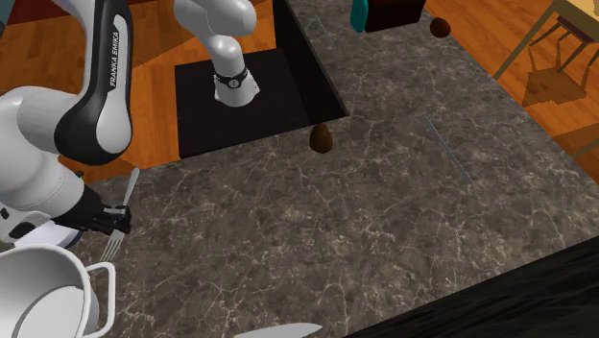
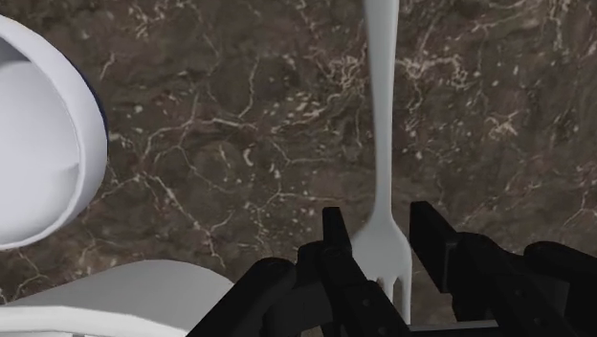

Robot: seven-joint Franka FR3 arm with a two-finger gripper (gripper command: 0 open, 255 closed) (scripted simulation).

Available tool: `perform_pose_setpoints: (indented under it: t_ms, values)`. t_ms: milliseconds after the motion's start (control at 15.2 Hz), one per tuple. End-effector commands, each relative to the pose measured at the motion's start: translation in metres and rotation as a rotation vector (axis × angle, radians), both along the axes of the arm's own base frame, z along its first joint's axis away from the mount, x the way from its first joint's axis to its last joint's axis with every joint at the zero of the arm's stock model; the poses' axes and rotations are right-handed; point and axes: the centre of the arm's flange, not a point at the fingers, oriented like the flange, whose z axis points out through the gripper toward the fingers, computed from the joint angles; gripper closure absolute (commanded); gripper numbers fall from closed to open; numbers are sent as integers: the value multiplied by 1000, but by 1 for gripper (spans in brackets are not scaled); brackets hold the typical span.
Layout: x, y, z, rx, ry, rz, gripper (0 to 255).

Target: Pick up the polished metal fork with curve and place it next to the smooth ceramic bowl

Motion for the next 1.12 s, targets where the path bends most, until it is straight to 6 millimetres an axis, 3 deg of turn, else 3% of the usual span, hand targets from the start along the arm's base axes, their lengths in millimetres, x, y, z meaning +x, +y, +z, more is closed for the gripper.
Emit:
perform_pose_setpoints:
  t_ms: [0,1056]
  values:
    - [-1,-2,-10,0,0,0,255]
    - [-1,-2,-95,0,0,0,255]
